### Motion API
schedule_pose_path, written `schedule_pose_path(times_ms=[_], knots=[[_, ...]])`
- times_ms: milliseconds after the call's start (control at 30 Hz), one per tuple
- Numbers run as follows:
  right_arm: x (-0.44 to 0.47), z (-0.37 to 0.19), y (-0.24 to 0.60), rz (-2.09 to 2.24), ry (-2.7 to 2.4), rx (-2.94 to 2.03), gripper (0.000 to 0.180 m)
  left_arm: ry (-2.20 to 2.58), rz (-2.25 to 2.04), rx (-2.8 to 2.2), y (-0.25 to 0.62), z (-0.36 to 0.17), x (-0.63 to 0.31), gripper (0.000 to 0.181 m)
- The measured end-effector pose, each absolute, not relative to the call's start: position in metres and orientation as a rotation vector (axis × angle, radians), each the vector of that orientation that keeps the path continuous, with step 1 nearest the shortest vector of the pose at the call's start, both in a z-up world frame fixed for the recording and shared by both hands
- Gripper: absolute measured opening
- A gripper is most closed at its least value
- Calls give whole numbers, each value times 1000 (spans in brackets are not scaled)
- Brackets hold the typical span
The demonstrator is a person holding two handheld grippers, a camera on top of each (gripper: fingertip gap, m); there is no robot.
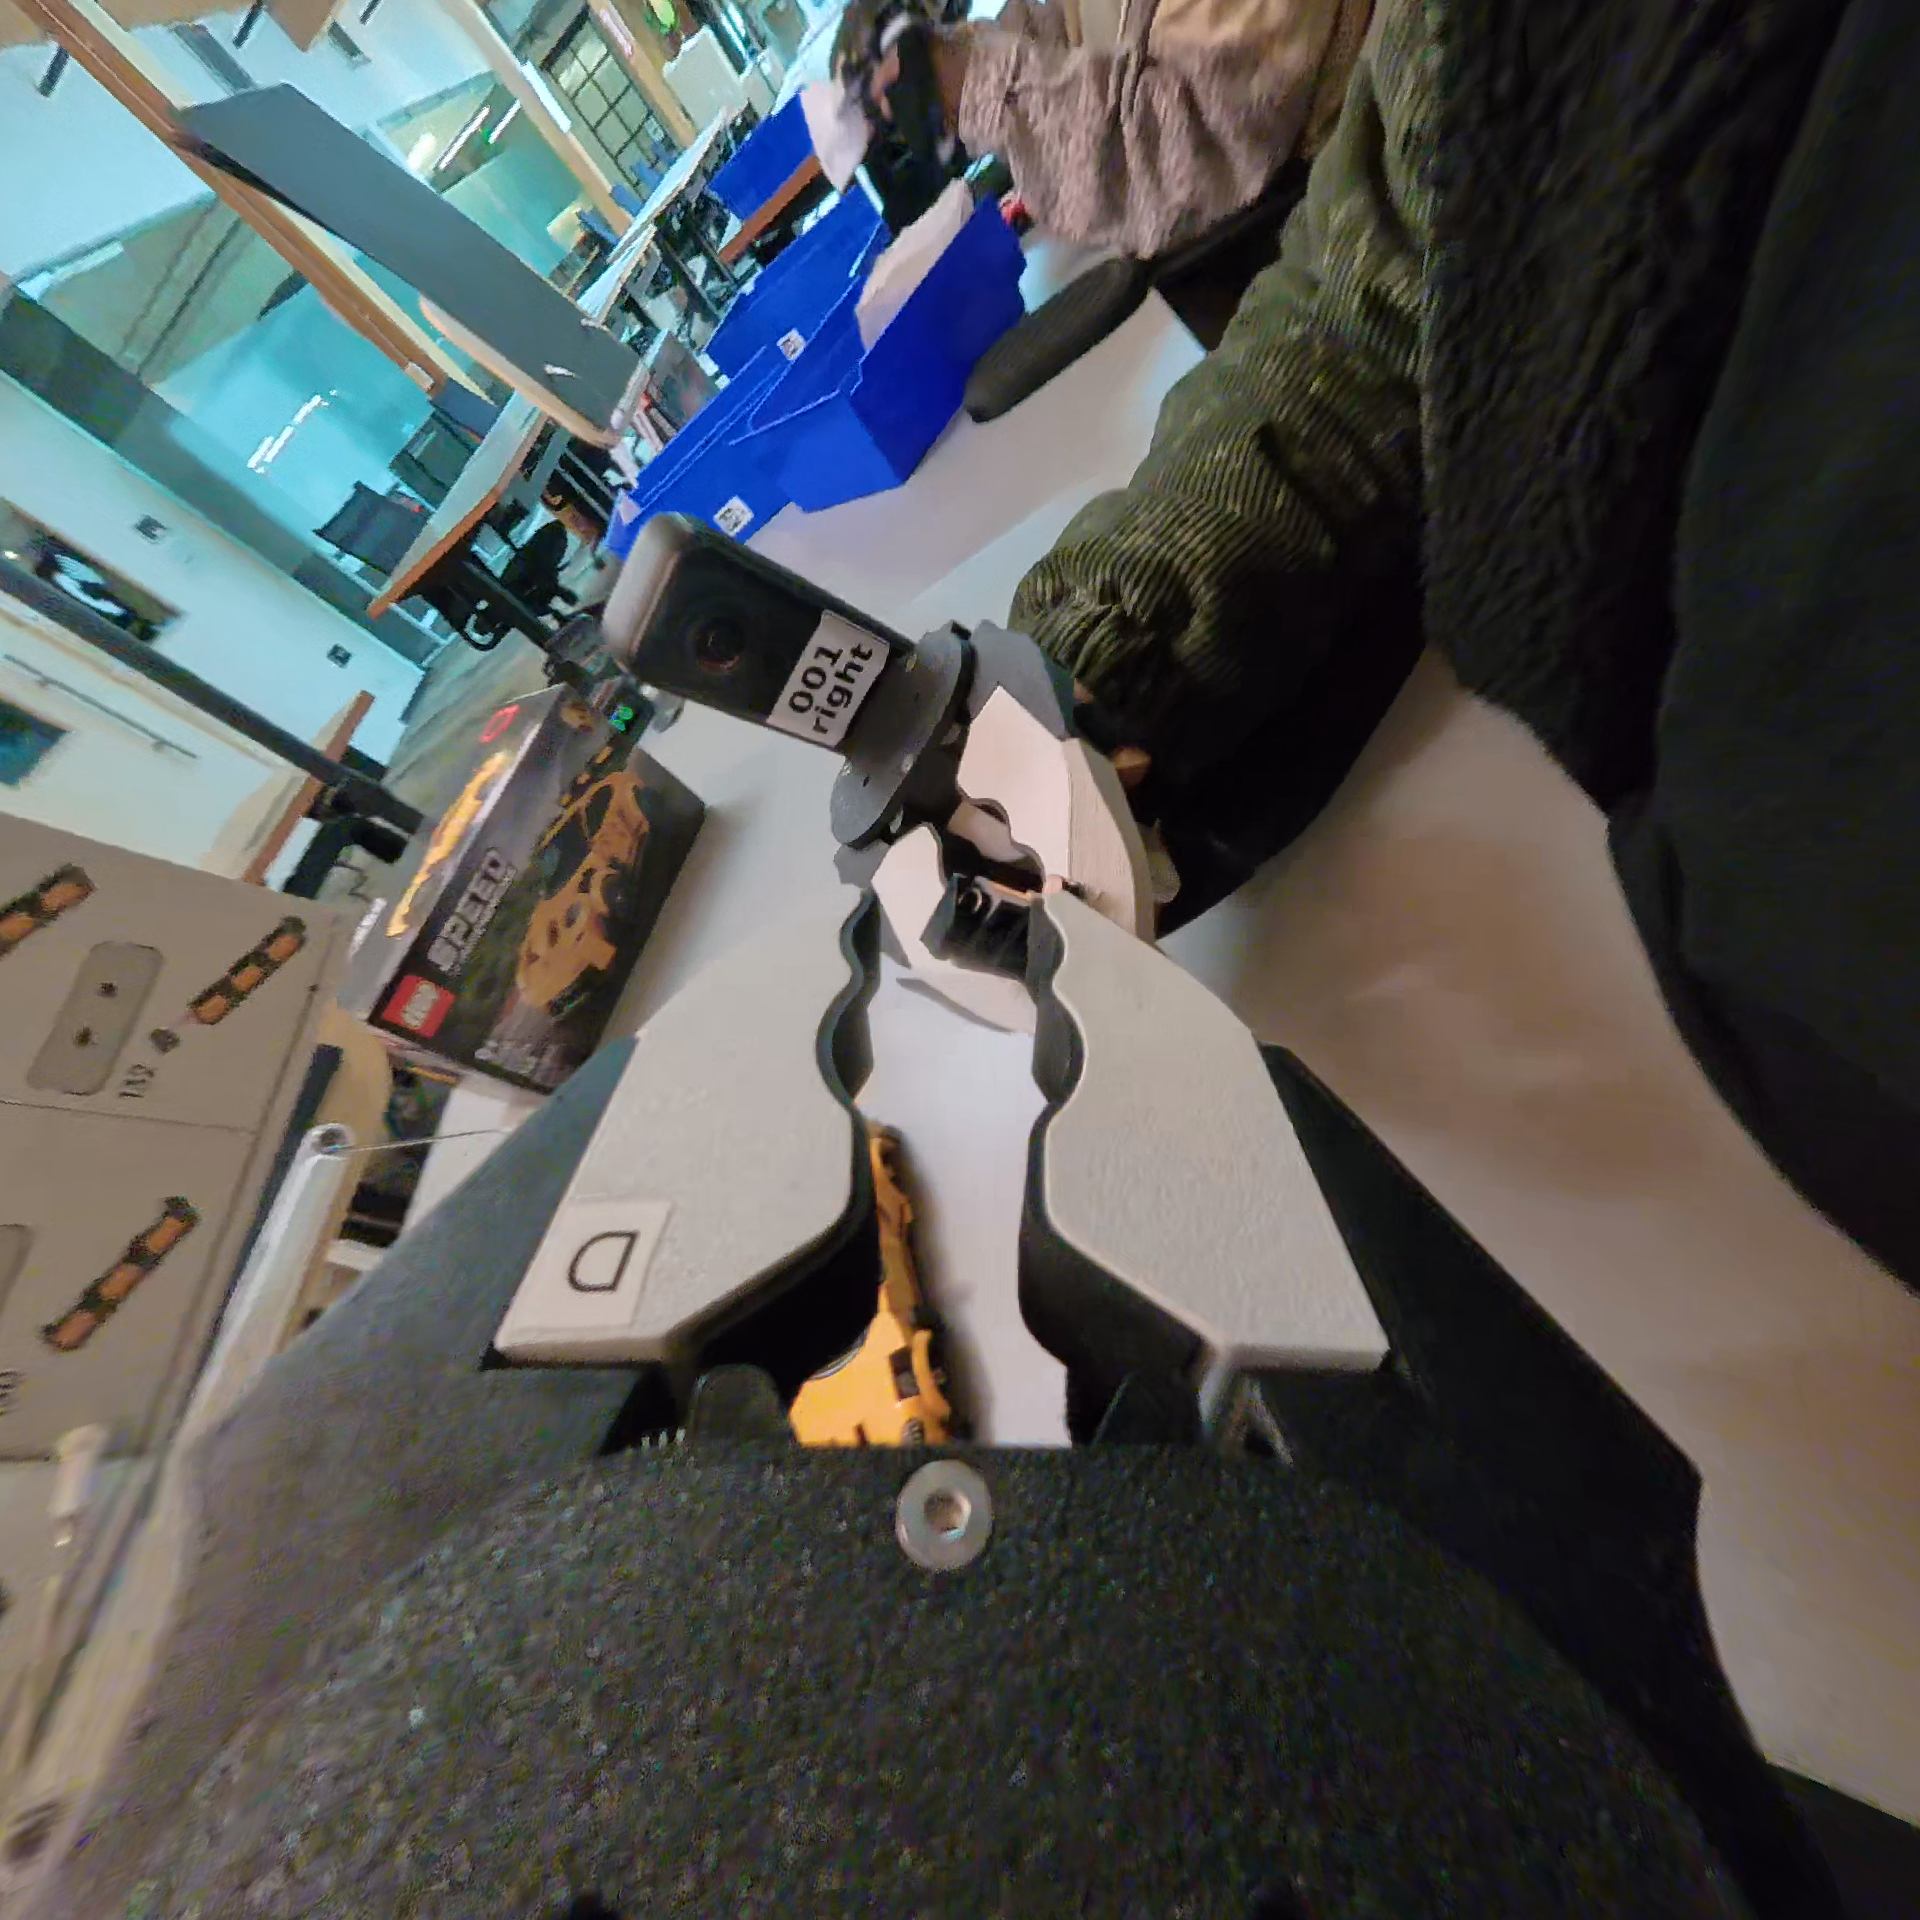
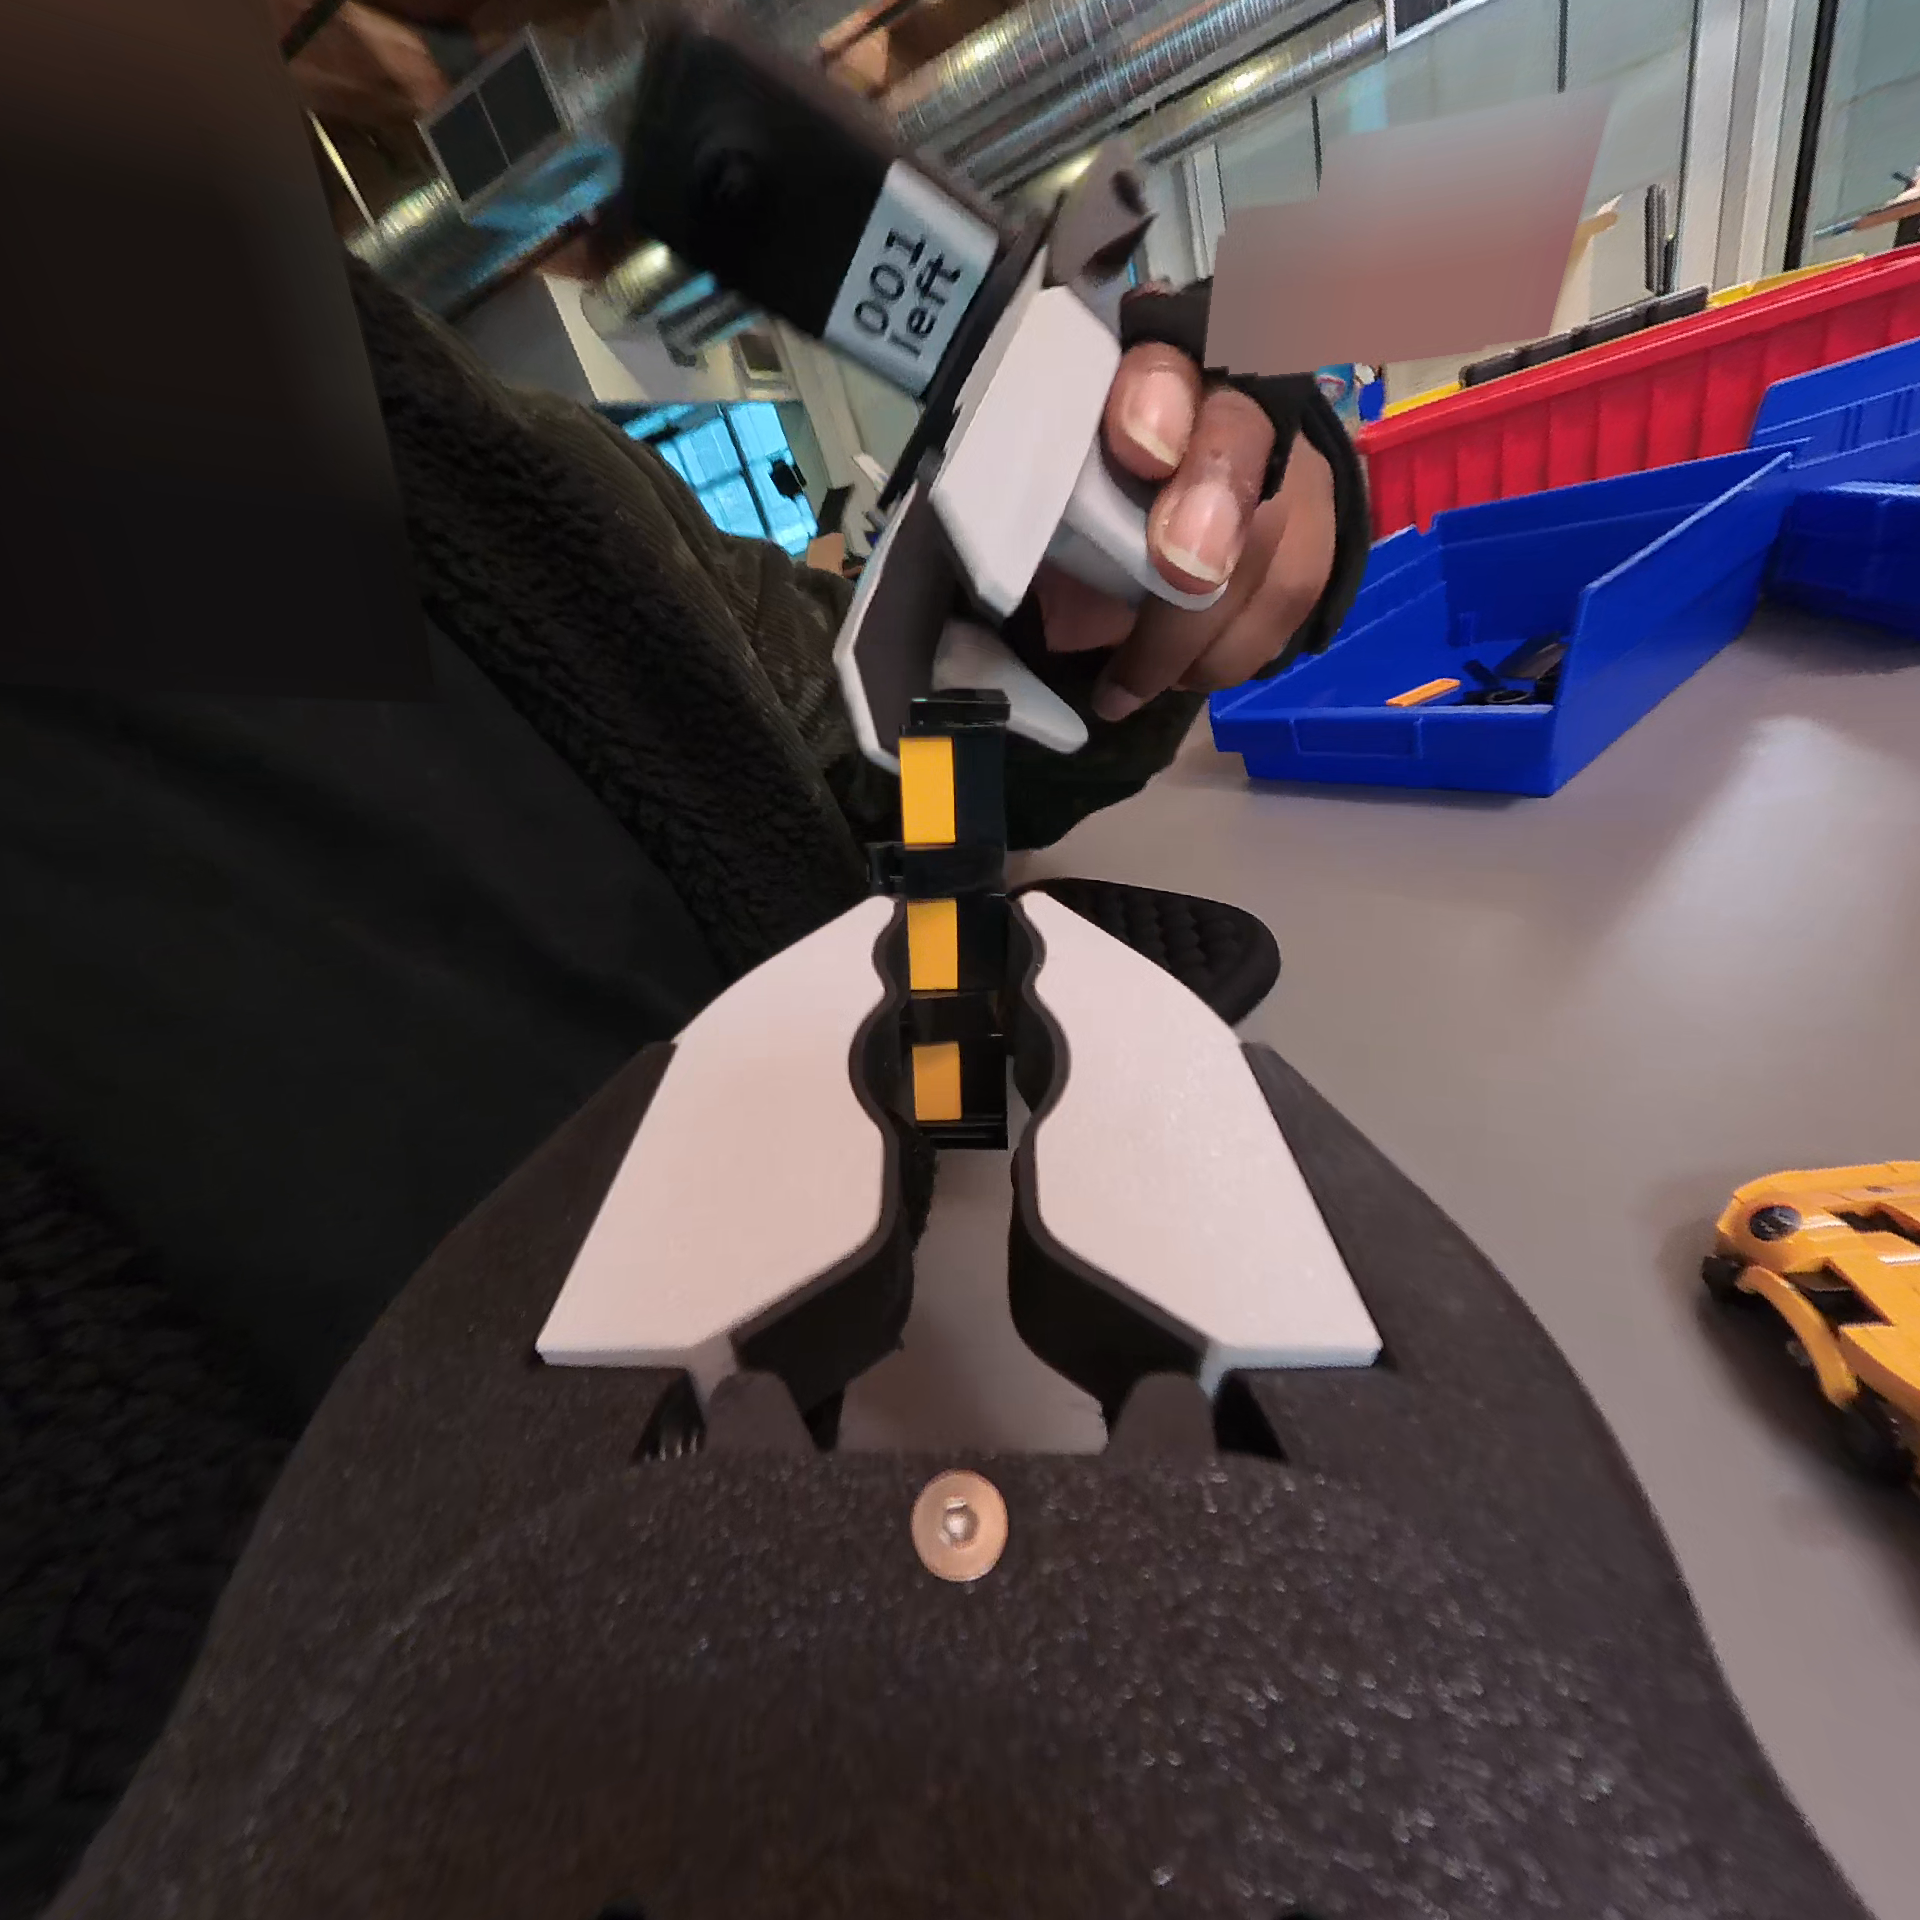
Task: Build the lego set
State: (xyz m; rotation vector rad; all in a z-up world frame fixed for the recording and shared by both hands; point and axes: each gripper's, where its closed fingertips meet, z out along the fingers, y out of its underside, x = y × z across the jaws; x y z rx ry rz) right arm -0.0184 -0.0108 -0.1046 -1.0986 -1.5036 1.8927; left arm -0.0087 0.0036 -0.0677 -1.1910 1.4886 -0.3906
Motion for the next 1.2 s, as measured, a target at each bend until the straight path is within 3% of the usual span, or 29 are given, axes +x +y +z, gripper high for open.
schedule_pose_path(times_ms=[267,533,867,1200], knots=[[-30,-135,11,1328,-1646,-1157,17,1246,-916,-1536,11,-79,-26,30],[-37,-157,25,827,-1735,-1093,17,1281,-778,-1685,12,-126,-30,29],[-38,-161,24,748,-1745,-1084,17,1395,-463,-1584,18,-144,-28,17],[-39,-161,24,775,-1732,-1111,17,1356,-454,-1593,19,-144,-30,17]])
